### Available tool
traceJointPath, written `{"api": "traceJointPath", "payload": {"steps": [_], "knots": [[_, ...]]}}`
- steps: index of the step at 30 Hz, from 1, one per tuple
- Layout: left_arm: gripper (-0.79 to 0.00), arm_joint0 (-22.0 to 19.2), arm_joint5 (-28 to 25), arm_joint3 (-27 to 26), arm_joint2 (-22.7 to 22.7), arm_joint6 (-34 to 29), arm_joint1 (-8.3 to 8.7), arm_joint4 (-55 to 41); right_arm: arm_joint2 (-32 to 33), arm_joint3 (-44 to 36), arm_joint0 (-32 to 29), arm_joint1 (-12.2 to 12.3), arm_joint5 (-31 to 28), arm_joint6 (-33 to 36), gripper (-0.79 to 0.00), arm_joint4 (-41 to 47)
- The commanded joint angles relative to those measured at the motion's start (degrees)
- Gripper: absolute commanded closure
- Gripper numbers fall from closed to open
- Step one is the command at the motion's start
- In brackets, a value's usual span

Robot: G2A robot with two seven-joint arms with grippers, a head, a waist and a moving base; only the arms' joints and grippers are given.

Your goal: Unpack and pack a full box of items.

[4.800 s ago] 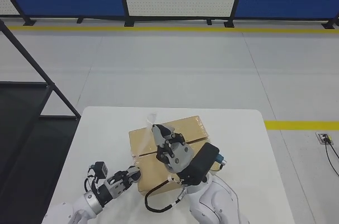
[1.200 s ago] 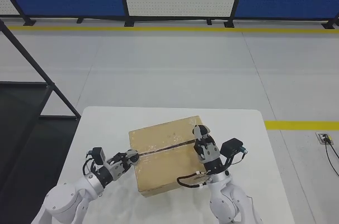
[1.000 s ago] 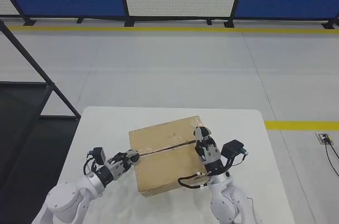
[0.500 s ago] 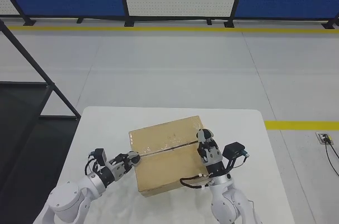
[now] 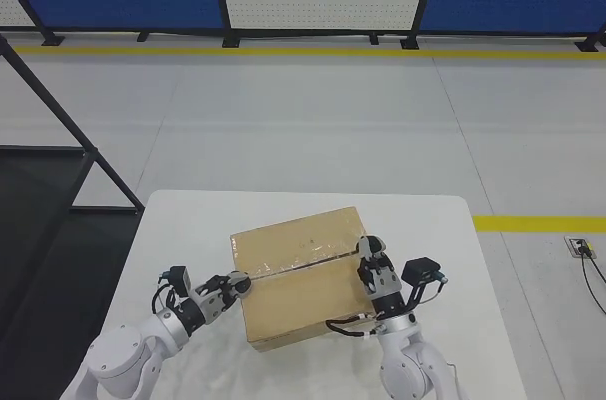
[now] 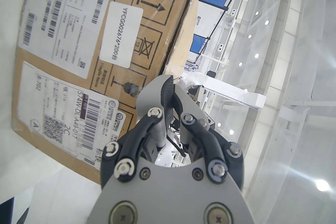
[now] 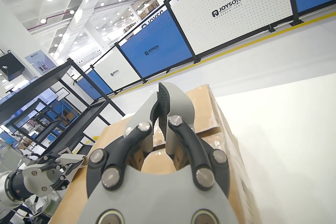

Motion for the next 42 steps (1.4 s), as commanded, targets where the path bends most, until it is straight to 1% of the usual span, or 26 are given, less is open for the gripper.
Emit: {"api": "traceJointPath", "payload": {"steps": [1,10,11,12,13,14,16,28,31,42], "knots": [[0.000,0.0,-0.1,0.0,0.0,-0.2,0.01,0.0,0.1,-0.1,-0.1,0.0,0.1,-0.1,0.000,0.0],[0.000,0.1,-0.1,0.0,0.1,-0.3,0.05,0.1,0.5,-0.5,-1.2,0.2,0.3,-0.8,0.000,0.2],[0.000,0.1,-0.1,0.0,0.1,-0.3,0.05,0.1,0.5,-0.4,-1.3,0.2,0.3,-0.8,-0.031,0.2],[0.000,0.1,-0.1,0.0,0.1,-0.2,0.05,0.1,0.6,-0.4,-1.3,0.2,0.3,-1.0,-0.148,0.3],[0.000,0.1,-0.1,0.0,0.1,-0.2,0.06,0.1,0.6,-0.4,-1.4,0.2,0.3,-1.0,-0.191,0.4],[0.000,0.1,-0.1,0.0,0.1,-0.2,0.06,0.1,0.6,-0.4,-1.4,0.2,0.2,-1.0,-0.225,0.5],[0.000,0.2,-0.3,-0.1,0.1,-0.2,0.07,0.2,0.6,-0.3,-1.4,0.2,0.3,-1.1,-0.249,0.6],[0.000,0.7,-0.5,-0.4,0.1,-0.2,0.12,0.4,1.0,0.0,-1.1,0.3,0.4,-1.4,-0.212,1.1],[0.000,0.8,-0.5,-0.4,0.1,-0.3,0.14,0.4,1.1,0.0,-1.0,0.4,0.6,-1.4,-0.188,1.2],[0.000,1.0,-0.4,-0.8,0.0,-0.4,0.20,0.5,1.6,-0.6,-1.7,0.5,1.0,-1.7,-0.197,1.5]]}}
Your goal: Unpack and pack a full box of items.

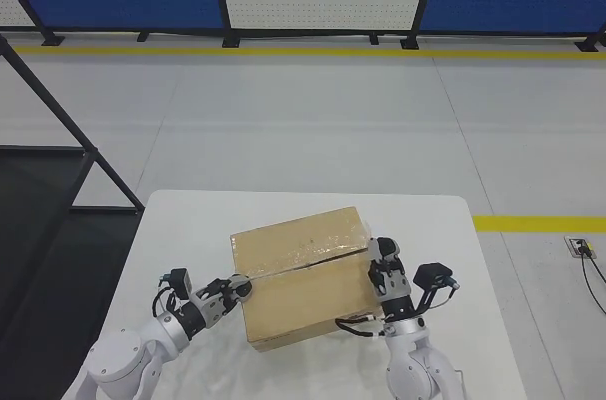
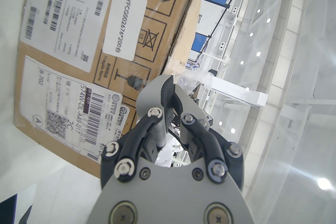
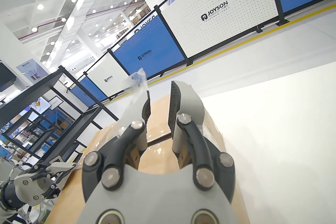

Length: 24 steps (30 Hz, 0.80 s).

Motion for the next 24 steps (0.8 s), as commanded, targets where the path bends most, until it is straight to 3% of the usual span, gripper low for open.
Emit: {"api": "traceJointPath", "payload": {"steps": [1,24], "knots": [[0.000,0.0,0.0,0.0,0.0,0.0,0.00,0.0,0.1,-0.1,-0.2,0.0,0.0,-0.1,-0.197,0.1],[0.000,0.2,0.1,-0.2,0.2,0.3,0.04,0.1,1.0,-0.5,-2.1,0.2,0.5,-1.8,-0.182,1.5]]}}
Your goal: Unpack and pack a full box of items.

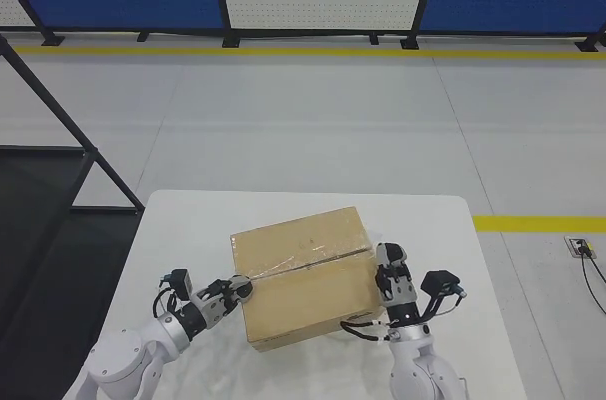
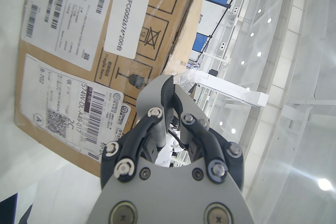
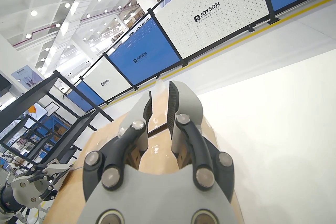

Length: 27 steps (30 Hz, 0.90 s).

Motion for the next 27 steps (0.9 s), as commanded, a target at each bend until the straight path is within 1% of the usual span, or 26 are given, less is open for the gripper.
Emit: {"api": "traceJointPath", "payload": {"steps": [1,5,6,7,9,10,11,12,13,14,17,20,21,22,23,24,25,27], "knots": [[0.000,0.0,0.0,0.0,0.0,0.0,0.01,0.1,0.1,-0.1,-0.2,0.0,0.0,-0.2,-0.182,0.2],[0.000,0.0,-0.1,-0.1,0.1,-0.1,0.02,0.1,0.3,-0.5,-0.5,0.1,0.0,-0.5,-0.191,0.3],[0.000,0.0,-0.1,-0.1,0.1,0.0,0.01,0.0,0.3,-0.8,-0.6,0.1,0.0,-0.5,-0.203,0.1],[0.000,0.0,-0.1,-0.1,0.1,0.0,0.01,0.0,0.3,-1.3,-0.7,0.1,-0.3,-0.8,-0.237,-0.4],[0.000,0.1,-0.2,-0.3,0.1,0.0,0.01,0.0,0.0,-2.3,-1.0,0.2,-1.0,-1.5,-0.345,-2.1],[0.000,0.1,-0.2,-0.3,0.1,0.1,0.01,0.0,-0.1,-3.2,-1.3,0.2,-0.6,-2.2,-0.385,-3.0],[0.000,0.2,-0.2,-0.4,0.1,0.1,0.01,0.0,-0.3,-4.2,-1.7,0.2,-0.2,-2.7,-0.489,-3.9],[0.000,0.2,-0.2,-0.4,0.1,0.1,0.02,0.0,-0.6,-5.3,-2.0,0.2,0.2,-3.2,-0.640,-4.8],[0.000,0.3,-0.2,-0.5,0.1,0.1,0.01,0.0,-0.9,-6.4,-2.3,0.3,0.5,-3.5,-0.739,-5.9],[0.000,0.3,-0.2,-0.5,0.1,0.2,0.01,0.1,-1.0,-7.5,-2.8,0.3,1.4,-3.8,-0.785,-6.9],[0.000,0.3,-0.3,-0.5,0.3,0.3,-0.01,0.1,-2.6,-11.1,-3.9,0.2,2.5,-4.1,-0.785,-9.9],[0.000,0.2,-0.3,-0.5,0.5,0.3,-0.02,0.2,-4.5,-14.0,-4.1,0.4,0.9,-2.1,-0.785,-12.7],[0.000,0.2,-0.3,-0.5,0.5,0.4,-0.02,0.2,-5.1,-14.8,-3.9,0.4,0.5,-0.7,-0.751,-13.7],[0.000,0.2,-0.3,-0.5,0.5,0.4,-0.03,0.2,-5.7,-15.5,-3.6,0.4,-0.1,0.9,-0.329,-14.3],[0.000,0.2,-0.4,-0.5,0.5,0.4,-0.03,0.2,-6.3,-16.1,-3.2,0.5,-1.1,2.9,-0.197,-14.5],[0.000,0.2,-0.4,-0.5,0.5,0.4,-0.03,0.3,-6.8,-16.6,-2.6,0.5,-2.3,4.9,0.000,-14.8],[0.000,0.2,-0.4,-0.4,0.5,0.4,-0.03,0.3,-7.2,-16.8,-2.0,0.6,-3.3,8.2,0.000,-15.5],[0.000,0.1,-0.5,-0.4,0.5,0.5,-0.04,0.2,-7.5,-18.2,-0.9,0.7,-2.3,13.1,0.000,-16.2]]}}
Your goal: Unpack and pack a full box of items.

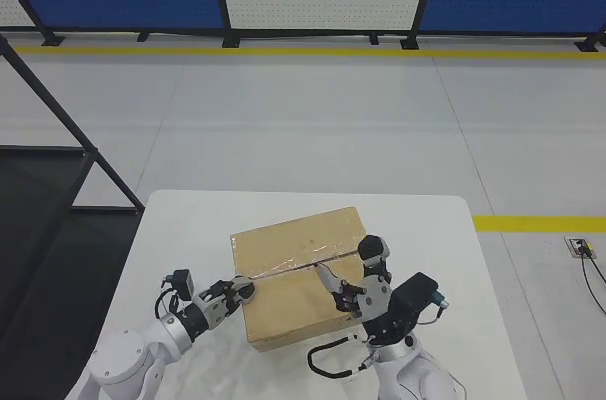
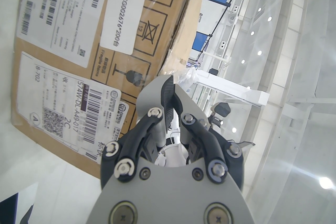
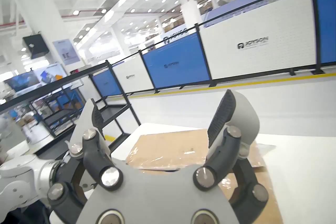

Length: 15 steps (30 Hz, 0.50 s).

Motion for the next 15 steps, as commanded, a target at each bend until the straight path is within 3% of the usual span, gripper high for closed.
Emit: {"api": "traceJointPath", "payload": {"steps": [1,10,15], "knots": [[0.000,0.0,0.0,0.0,0.0,0.1,-0.01,-0.1,-0.1,-0.6,0.5,0.0,0.9,2.8,0.000,-0.5],[0.000,-0.2,-0.3,0.1,0.1,0.0,-0.06,-0.4,-0.2,-0.5,0.4,0.0,1.0,2.9,0.000,-0.5],[0.000,-0.4,-0.3,0.3,0.2,-0.1,-0.07,-0.5,-1.2,1.4,4.3,-0.6,8.3,11.7,0.000,1.5]]}}
